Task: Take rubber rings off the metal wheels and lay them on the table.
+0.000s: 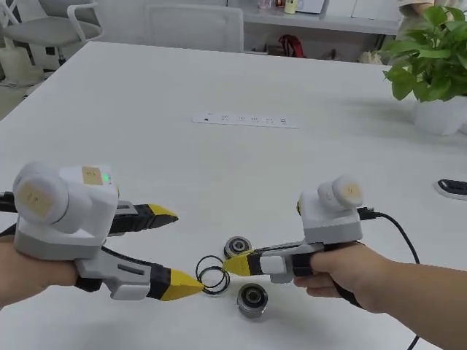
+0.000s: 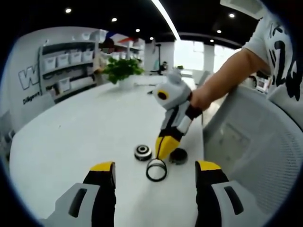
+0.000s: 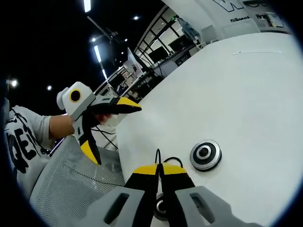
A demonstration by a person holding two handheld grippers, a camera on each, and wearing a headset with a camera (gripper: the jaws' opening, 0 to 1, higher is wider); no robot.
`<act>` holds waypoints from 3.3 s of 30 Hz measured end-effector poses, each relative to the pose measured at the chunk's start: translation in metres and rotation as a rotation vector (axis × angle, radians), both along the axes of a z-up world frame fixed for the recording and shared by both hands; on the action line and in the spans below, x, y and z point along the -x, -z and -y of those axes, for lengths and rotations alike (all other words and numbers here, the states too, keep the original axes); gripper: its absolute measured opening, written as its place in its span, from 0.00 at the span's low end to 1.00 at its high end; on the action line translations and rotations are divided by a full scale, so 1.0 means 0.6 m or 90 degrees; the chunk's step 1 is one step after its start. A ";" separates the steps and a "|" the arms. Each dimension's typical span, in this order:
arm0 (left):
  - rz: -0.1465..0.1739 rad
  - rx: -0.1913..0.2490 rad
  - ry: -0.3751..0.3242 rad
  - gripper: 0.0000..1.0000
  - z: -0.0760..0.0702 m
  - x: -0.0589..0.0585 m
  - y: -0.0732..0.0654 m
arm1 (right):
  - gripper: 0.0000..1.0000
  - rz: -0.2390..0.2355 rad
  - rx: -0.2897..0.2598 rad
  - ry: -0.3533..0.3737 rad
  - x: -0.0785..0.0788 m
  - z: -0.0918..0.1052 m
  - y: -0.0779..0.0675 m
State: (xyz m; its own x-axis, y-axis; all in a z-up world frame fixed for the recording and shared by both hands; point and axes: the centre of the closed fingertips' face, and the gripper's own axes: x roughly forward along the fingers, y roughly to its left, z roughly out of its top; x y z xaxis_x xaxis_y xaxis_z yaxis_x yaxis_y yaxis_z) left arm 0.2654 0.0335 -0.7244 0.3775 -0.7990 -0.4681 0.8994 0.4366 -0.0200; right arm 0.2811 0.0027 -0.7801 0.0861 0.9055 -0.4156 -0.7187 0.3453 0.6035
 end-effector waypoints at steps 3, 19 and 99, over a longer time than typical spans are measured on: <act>-0.002 0.000 0.000 0.69 -0.001 0.001 0.001 | 0.00 -0.001 0.003 -0.003 0.002 -0.002 0.001; -0.008 -0.009 0.006 0.70 -0.002 0.007 0.010 | 0.00 0.010 0.024 -0.007 0.001 0.000 0.015; -0.019 -0.026 0.003 0.62 0.032 -0.047 0.021 | 0.29 0.206 0.087 0.012 -0.057 0.087 -0.010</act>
